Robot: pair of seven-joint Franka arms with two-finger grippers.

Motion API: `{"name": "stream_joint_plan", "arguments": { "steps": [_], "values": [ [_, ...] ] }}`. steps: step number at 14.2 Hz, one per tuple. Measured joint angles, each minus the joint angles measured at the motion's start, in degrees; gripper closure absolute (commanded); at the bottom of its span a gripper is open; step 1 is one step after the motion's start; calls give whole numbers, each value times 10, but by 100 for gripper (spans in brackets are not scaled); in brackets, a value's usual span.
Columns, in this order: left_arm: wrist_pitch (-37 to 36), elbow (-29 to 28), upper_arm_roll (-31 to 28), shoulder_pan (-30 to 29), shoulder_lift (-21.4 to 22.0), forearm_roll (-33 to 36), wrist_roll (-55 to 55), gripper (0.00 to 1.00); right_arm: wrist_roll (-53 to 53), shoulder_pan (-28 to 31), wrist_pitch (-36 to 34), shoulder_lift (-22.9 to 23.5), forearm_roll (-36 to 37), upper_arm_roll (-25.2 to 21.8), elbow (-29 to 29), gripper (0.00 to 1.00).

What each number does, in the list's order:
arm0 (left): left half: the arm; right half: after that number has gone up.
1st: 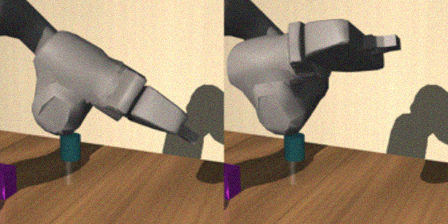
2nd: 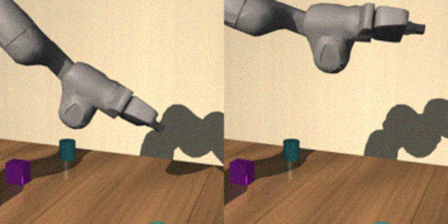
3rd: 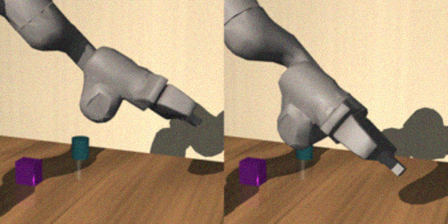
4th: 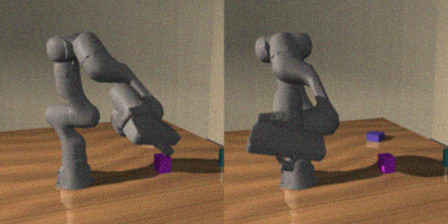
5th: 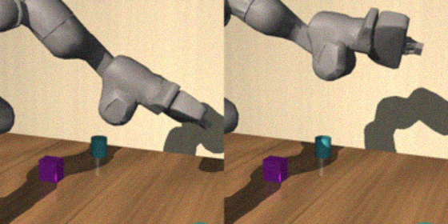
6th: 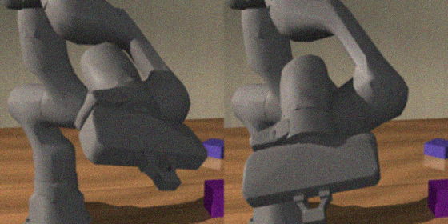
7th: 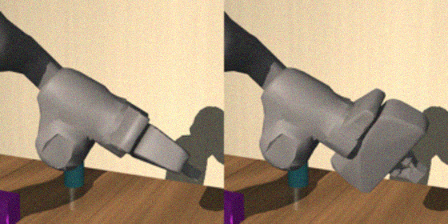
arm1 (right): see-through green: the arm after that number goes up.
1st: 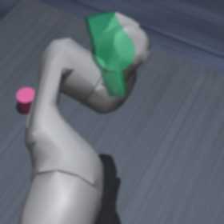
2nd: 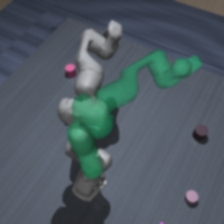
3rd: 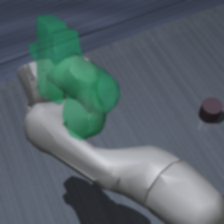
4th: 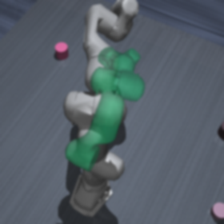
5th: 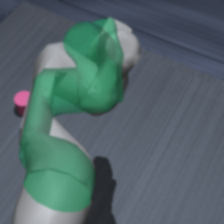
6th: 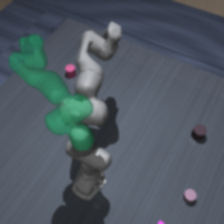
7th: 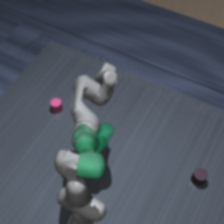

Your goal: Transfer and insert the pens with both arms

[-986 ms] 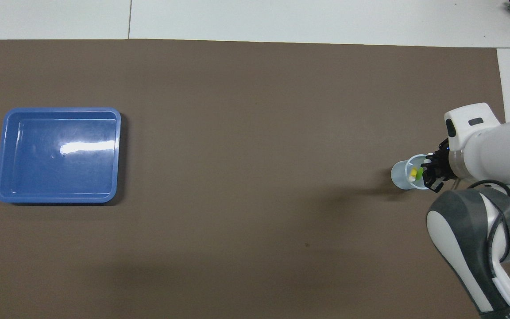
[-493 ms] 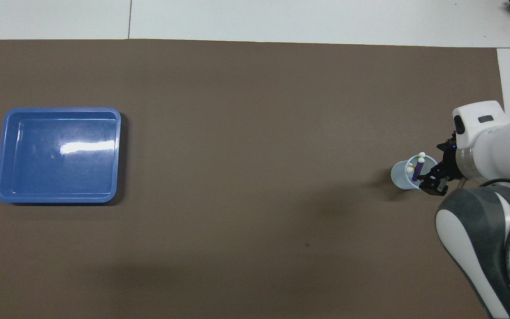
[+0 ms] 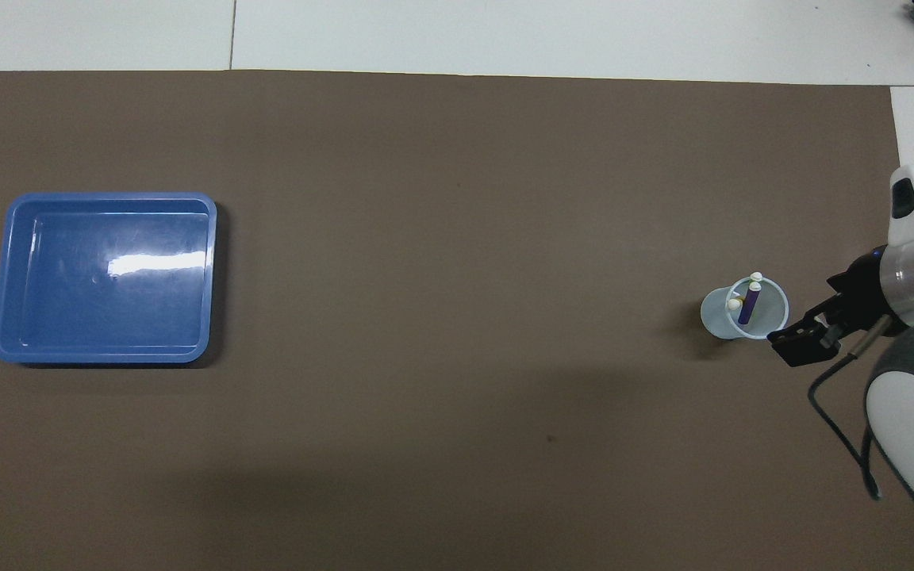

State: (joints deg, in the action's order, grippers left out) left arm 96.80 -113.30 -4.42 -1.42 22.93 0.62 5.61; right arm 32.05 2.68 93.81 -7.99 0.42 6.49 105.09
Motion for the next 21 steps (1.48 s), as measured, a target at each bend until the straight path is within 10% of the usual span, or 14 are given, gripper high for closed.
{"name": "stream_joint_plan", "arguments": {
  "steps": [21],
  "values": [
    [-7,138,30,11,-186,3,0,0,-99,-18,-44,81,-3,-16,-108,0]
  ]
}}
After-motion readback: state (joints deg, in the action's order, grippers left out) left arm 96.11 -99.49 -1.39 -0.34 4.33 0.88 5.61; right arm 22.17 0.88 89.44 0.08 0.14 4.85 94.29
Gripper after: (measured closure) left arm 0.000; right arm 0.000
